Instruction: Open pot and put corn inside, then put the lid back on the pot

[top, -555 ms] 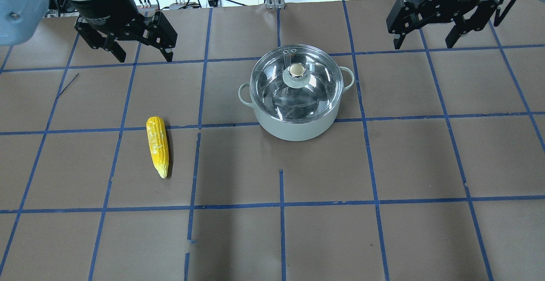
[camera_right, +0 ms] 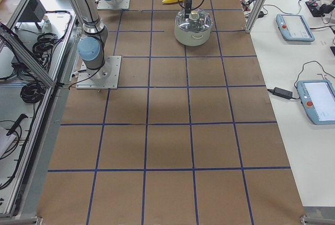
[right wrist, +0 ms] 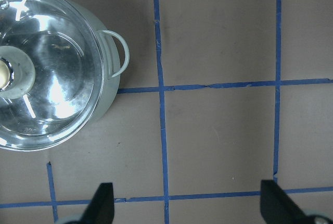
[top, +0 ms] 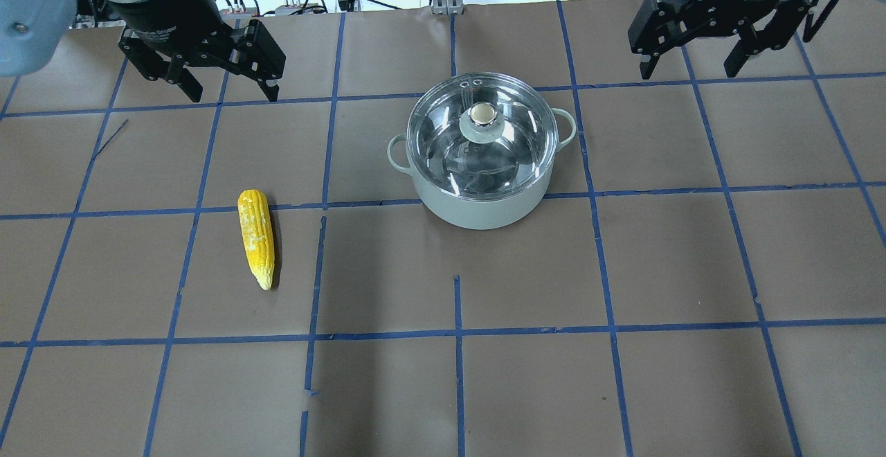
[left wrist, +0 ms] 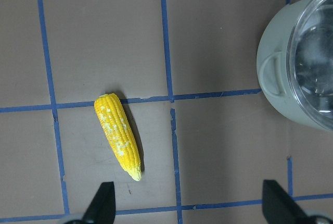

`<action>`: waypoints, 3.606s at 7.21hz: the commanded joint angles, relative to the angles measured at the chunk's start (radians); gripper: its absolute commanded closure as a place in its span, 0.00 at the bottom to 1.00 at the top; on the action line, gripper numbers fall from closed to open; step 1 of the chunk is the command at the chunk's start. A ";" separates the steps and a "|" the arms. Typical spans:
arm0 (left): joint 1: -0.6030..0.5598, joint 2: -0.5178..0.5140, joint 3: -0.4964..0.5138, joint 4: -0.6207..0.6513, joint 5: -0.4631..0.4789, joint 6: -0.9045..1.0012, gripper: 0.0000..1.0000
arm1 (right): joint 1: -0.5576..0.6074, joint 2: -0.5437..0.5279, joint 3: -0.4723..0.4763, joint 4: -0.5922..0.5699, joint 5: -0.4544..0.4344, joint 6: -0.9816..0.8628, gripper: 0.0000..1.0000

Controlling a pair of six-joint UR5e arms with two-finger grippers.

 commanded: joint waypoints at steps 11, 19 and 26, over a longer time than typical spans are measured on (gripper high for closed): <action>0.233 -0.130 -0.415 0.512 0.093 -0.220 0.00 | 0.225 0.321 -0.070 -0.266 0.075 -0.115 0.00; 0.165 -0.176 -0.499 0.657 0.080 -0.241 0.00 | 0.304 0.360 -0.061 -0.324 0.040 0.280 0.02; 0.167 -0.234 -0.593 0.812 0.080 -0.210 0.00 | 0.328 0.401 -0.055 -0.399 0.002 0.284 0.06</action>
